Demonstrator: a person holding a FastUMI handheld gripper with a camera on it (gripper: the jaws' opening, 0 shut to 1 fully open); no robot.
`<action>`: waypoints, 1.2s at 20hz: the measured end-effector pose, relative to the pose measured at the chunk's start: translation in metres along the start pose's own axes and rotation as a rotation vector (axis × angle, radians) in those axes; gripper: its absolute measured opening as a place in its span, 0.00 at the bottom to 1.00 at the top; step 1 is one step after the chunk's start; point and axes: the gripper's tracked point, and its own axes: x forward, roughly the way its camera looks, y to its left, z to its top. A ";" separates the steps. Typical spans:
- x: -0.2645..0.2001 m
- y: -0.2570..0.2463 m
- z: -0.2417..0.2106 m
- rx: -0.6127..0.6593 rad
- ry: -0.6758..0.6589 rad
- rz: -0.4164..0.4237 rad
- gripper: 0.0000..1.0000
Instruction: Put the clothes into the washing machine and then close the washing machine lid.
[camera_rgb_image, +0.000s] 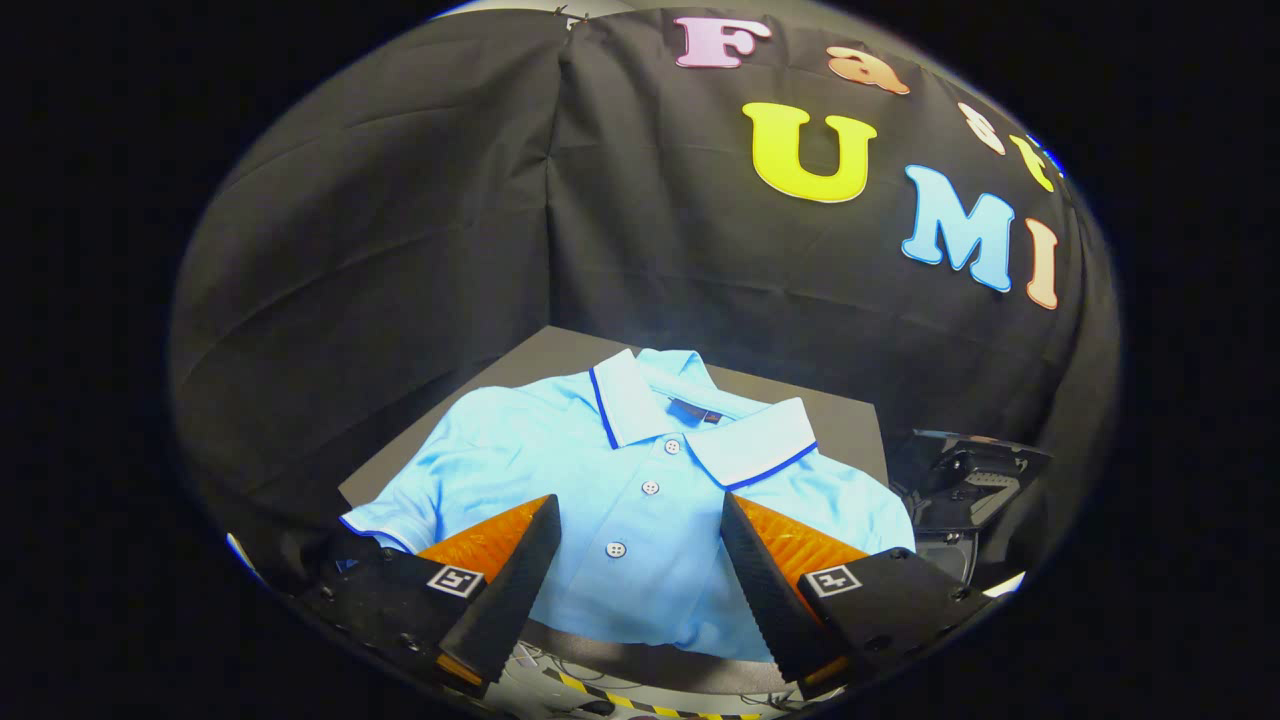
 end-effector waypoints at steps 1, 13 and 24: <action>0.004 -0.001 -0.005 -0.007 0.015 -0.006 1.00; 0.008 0.024 -0.010 0.037 -0.044 0.135 0.42; -0.004 0.024 0.002 0.039 -0.102 0.148 0.02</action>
